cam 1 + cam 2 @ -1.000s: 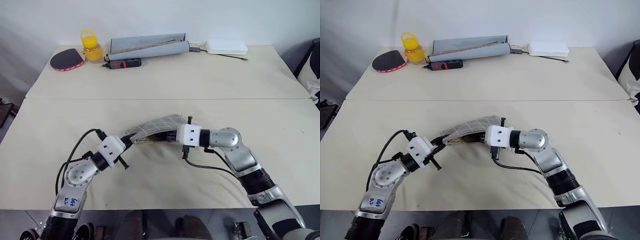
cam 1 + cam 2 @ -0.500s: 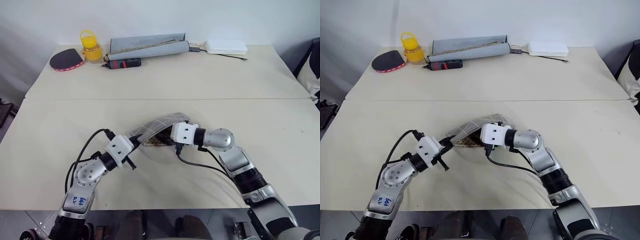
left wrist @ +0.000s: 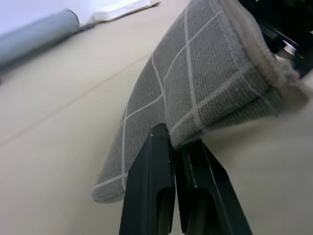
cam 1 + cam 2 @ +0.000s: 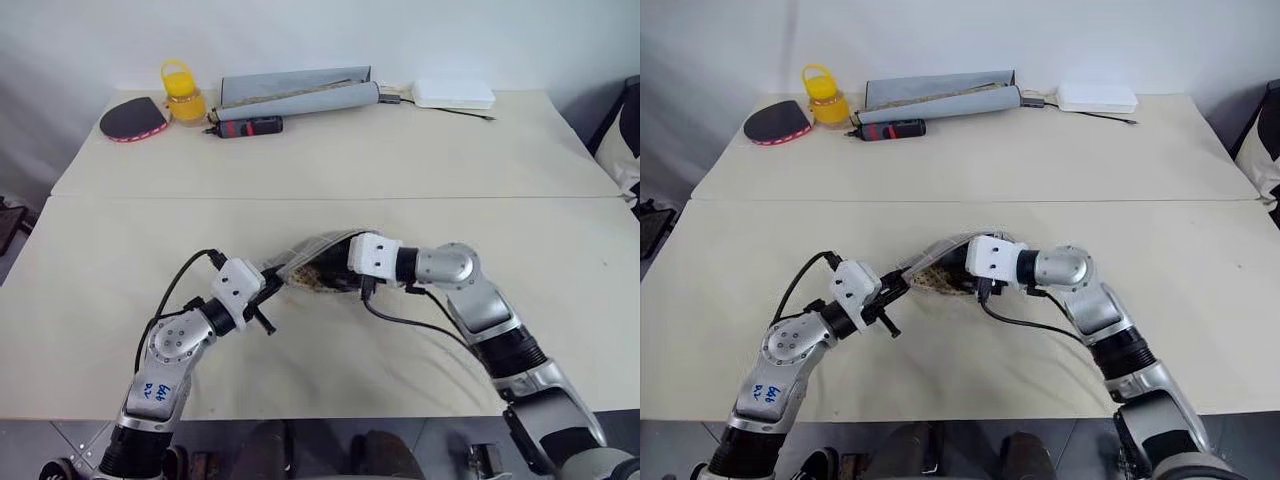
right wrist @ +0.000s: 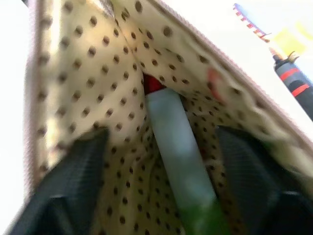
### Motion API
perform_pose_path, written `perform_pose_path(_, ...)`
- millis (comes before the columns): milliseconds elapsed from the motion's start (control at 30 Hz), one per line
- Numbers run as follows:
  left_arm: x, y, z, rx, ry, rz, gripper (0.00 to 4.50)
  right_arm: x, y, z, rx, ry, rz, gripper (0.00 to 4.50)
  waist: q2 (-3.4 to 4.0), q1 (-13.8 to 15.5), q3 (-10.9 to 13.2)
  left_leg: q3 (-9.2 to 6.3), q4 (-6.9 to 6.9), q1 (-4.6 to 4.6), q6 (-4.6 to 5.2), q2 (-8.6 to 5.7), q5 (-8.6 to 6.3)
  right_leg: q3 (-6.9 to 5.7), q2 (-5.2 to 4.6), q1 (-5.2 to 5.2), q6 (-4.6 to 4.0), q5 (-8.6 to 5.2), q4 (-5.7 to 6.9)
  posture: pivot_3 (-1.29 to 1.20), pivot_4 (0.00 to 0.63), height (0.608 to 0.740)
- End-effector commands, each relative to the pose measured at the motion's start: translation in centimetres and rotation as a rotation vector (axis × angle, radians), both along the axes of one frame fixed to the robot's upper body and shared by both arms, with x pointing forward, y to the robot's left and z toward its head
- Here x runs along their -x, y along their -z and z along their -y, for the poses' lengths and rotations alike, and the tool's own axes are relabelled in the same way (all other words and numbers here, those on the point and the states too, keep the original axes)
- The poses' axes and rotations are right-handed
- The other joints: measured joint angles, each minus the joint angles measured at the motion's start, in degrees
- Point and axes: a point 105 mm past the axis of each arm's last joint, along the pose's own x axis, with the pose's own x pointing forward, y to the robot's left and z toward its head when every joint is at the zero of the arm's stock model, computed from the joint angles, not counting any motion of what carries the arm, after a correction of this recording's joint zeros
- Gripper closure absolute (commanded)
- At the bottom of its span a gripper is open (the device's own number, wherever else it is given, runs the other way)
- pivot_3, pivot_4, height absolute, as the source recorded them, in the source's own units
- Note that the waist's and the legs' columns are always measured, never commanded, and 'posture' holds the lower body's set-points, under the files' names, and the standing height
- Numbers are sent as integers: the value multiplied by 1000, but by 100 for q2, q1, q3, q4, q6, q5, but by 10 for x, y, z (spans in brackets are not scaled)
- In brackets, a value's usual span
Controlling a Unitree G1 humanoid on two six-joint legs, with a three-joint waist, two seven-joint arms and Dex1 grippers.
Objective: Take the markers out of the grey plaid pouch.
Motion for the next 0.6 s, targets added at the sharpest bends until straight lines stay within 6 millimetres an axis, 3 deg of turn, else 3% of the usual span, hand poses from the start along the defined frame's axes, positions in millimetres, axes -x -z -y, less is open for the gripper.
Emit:
perform_pose_path(33, 5, -28, 8, 115, 59, 12, 4500, 11, -17, 6, 72, -72, -11, 1348, -1, 1, 1, -2, 0, 0, 0, 0, 0, -1, 0, 1, 0, 0, -5, 0, 150, 740)
perform_pose_path(133, 4, -21, 10, 176, 85, -120, 4500, 17, -28, 15, 157, -114, -68, 1348, -1, -1, 1, -4, 1, 0, 1, 0, 0, -2, 0, 7, 0, 0, -16, 0, 150, 740)
perform_pose_path(233, 7, -18, 14, 249, 128, -224, 4500, 15, -37, 14, 219, -126, -19, 1348, -1, -25, 1, -4, 1, 1, 1, 4, 0, -1, 3, 6, 0, 0, -17, 0, 150, 740)
perform_pose_path(333, 13, -27, 19, 396, 197, -305, 4500, 14, -47, 9, 232, -139, 6, 1348, -1, -22, 1, -5, 1, 2, -1, 10, 0, -1, 10, 6, -2, 1, -19, 0, 150, 740)
perform_pose_path(600, 24, -12, 33, 381, 319, -470, 4500, 6, -32, 15, 392, -149, -24, 1348, -9, 7, 4, -5, 13, 0, 0, 4, 0, 1, 8, 13, -2, 1, -24, 0, 150, 740)
